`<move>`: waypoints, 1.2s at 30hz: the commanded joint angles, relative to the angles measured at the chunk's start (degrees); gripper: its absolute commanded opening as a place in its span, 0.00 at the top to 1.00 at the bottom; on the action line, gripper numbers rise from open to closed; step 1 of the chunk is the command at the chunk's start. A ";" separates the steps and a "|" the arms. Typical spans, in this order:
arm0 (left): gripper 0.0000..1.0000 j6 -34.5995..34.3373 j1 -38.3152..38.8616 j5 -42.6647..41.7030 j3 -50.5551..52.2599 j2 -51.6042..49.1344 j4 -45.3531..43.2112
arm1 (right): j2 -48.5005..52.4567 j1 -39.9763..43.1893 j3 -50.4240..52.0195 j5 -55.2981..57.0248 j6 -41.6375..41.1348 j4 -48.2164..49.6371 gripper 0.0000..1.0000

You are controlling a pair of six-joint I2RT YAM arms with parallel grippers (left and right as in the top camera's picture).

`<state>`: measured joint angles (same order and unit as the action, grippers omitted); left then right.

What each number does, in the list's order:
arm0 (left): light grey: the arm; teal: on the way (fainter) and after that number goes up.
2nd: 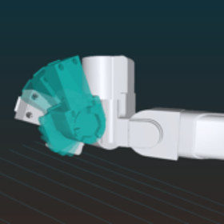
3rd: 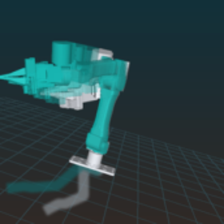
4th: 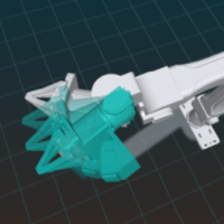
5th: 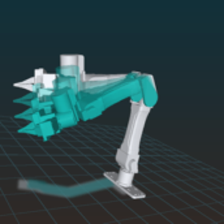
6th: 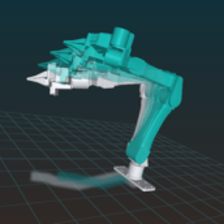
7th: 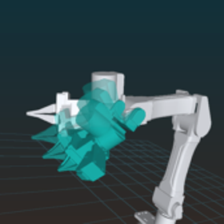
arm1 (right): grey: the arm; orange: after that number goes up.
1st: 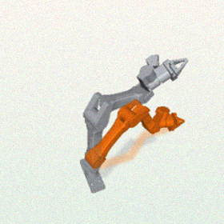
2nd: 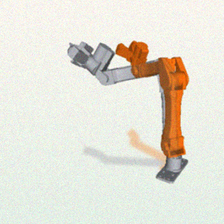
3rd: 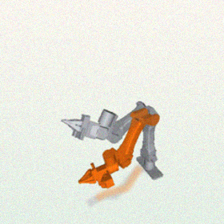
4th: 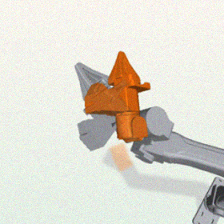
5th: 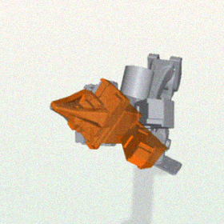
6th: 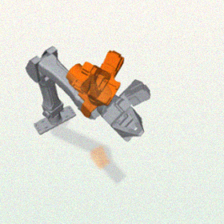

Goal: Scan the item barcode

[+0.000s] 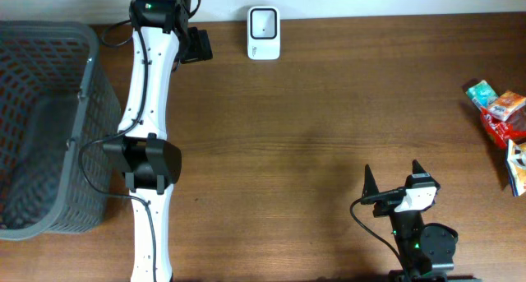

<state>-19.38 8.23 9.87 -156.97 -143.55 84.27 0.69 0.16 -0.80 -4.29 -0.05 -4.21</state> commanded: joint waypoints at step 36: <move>0.01 11.34 9.94 5.99 116.50 104.74 -46.47 | -0.50 -0.48 0.48 0.48 -0.39 -0.07 0.02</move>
<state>-8.73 20.47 16.80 -43.07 -54.98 36.16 0.62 0.10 -0.80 -4.27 -0.01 -4.03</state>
